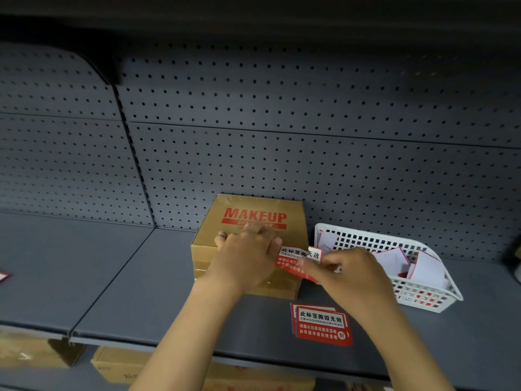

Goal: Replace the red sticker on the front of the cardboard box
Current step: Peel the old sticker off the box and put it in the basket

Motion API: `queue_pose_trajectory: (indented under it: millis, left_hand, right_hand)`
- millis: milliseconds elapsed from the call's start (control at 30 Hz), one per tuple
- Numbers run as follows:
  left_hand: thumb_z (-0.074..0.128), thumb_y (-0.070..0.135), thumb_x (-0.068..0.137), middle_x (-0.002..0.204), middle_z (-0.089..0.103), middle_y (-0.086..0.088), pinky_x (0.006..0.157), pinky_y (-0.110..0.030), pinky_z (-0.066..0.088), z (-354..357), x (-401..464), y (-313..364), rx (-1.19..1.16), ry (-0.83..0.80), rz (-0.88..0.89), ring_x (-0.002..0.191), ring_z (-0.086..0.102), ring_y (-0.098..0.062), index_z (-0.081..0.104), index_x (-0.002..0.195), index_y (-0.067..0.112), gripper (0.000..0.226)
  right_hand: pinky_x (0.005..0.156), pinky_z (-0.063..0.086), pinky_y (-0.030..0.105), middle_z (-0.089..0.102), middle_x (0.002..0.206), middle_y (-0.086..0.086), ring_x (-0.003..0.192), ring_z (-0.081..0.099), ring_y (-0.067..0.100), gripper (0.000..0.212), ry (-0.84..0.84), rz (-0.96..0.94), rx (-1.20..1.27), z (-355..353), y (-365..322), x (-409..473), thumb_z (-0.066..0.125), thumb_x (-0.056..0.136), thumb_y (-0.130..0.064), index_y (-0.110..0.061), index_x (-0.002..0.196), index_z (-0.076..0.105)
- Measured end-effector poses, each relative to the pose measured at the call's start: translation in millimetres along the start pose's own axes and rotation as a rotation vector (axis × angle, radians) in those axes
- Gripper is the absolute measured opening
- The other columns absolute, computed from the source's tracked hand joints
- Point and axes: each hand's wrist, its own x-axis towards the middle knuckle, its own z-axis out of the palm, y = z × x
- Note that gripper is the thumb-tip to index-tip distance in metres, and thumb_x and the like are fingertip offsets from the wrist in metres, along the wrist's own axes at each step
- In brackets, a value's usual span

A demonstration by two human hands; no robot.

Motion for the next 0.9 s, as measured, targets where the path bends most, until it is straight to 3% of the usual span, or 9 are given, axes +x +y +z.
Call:
queue_pose_trajectory:
  millis: [167, 300, 400, 500, 600, 667, 733, 833, 900]
  left_hand:
    - [0.021, 0.047, 0.105, 0.148, 0.044, 0.005, 0.113, -0.060, 0.025, 3, 2, -3, -0.002, 0.011, 0.003, 0.123, 0.055, -0.033, 0.046, 0.143, 0.035, 0.047]
    - [0.023, 0.044, 0.105, 0.150, 0.043, 0.005, 0.113, -0.059, 0.027, 3, 1, -7, 0.008, 0.018, 0.018, 0.122, 0.056, -0.032, 0.043, 0.146, 0.037, 0.046]
    - [0.026, 0.039, 0.105, 0.154, 0.039, 0.006, 0.114, -0.059, 0.026, 2, 1, -8, 0.017, 0.012, 0.036, 0.126, 0.054, -0.031, 0.034, 0.149, 0.042, 0.045]
    - [0.027, 0.039, 0.105, 0.155, 0.038, 0.007, 0.114, -0.060, 0.025, 2, 3, -8, 0.014, 0.013, 0.036, 0.129, 0.053, -0.030, 0.034, 0.149, 0.042, 0.045]
    - [0.028, 0.039, 0.104, 0.150, 0.042, 0.007, 0.113, -0.059, 0.028, 3, 2, -8, 0.033, 0.020, 0.043, 0.125, 0.054, -0.032, 0.035, 0.148, 0.043, 0.044]
    - [0.028, 0.039, 0.104, 0.148, 0.043, 0.007, 0.112, -0.058, 0.029, 4, 2, -10, 0.038, 0.026, 0.042, 0.123, 0.055, -0.032, 0.035, 0.148, 0.043, 0.044]
    - [0.028, 0.040, 0.104, 0.149, 0.043, 0.006, 0.110, -0.057, 0.030, 3, 2, -9, 0.049, 0.032, 0.038, 0.121, 0.056, -0.033, 0.035, 0.148, 0.044, 0.044]
    - [0.027, 0.039, 0.104, 0.151, 0.042, 0.006, 0.110, -0.056, 0.031, 2, 0, -7, 0.065, 0.035, 0.034, 0.121, 0.056, -0.033, 0.033, 0.148, 0.044, 0.045]
    - [0.027, 0.038, 0.105, 0.151, 0.042, 0.006, 0.111, -0.056, 0.031, 1, 0, -6, 0.067, 0.032, 0.029, 0.121, 0.056, -0.034, 0.033, 0.148, 0.044, 0.045]
  right_hand:
    - [0.065, 0.056, 0.034, 0.070, 0.071, -0.010, 0.083, 0.064, 0.015, 0.081, 0.031, 0.061, -0.117, 7, 14, -8, 0.024, 0.062, -0.096, -0.039, 0.080, 0.079]
    - [0.068, 0.051, 0.033, 0.073, 0.094, -0.008, 0.105, 0.060, 0.019, 0.060, 0.092, 0.112, -0.232, 8, 13, -13, 0.037, 0.082, -0.078, -0.036, 0.107, 0.072]
    - [0.073, 0.051, 0.038, 0.073, 0.106, -0.009, 0.109, 0.063, 0.021, 0.068, 0.202, 0.148, -0.205, 1, 17, -16, 0.040, 0.082, -0.077, -0.035, 0.133, 0.055]
    - [0.073, 0.053, 0.034, 0.071, 0.096, -0.017, 0.099, 0.065, 0.013, 0.061, 0.107, 0.116, -0.017, 1, 6, -15, 0.041, 0.078, -0.079, -0.035, 0.113, 0.064]
    - [0.059, 0.043, 0.022, 0.064, 0.057, -0.017, 0.066, 0.060, 0.003, 0.053, -0.107, 0.216, 0.150, 7, -7, -12, 0.049, 0.074, -0.079, -0.029, 0.076, 0.067]
    - [0.052, 0.035, 0.015, 0.060, 0.048, -0.019, 0.051, 0.054, -0.001, 0.040, -0.176, 0.252, 0.211, 11, -10, -9, 0.062, 0.079, -0.067, -0.029, 0.080, 0.070]
    - [0.051, 0.039, 0.010, 0.069, 0.060, -0.013, 0.051, 0.060, -0.001, 0.036, -0.205, 0.273, 0.301, 14, -10, -6, 0.069, 0.084, -0.053, -0.019, 0.092, 0.073]
    - [0.064, 0.048, 0.023, 0.071, 0.057, -0.005, 0.059, 0.062, 0.009, 0.028, -0.209, 0.349, 0.535, 13, -14, -6, 0.072, 0.087, -0.037, -0.013, 0.075, 0.079]
    - [0.060, 0.045, 0.024, 0.067, 0.053, -0.005, 0.054, 0.057, 0.009, 0.028, -0.205, 0.401, 0.658, 14, -18, -9, 0.073, 0.086, -0.035, -0.011, 0.073, 0.080]
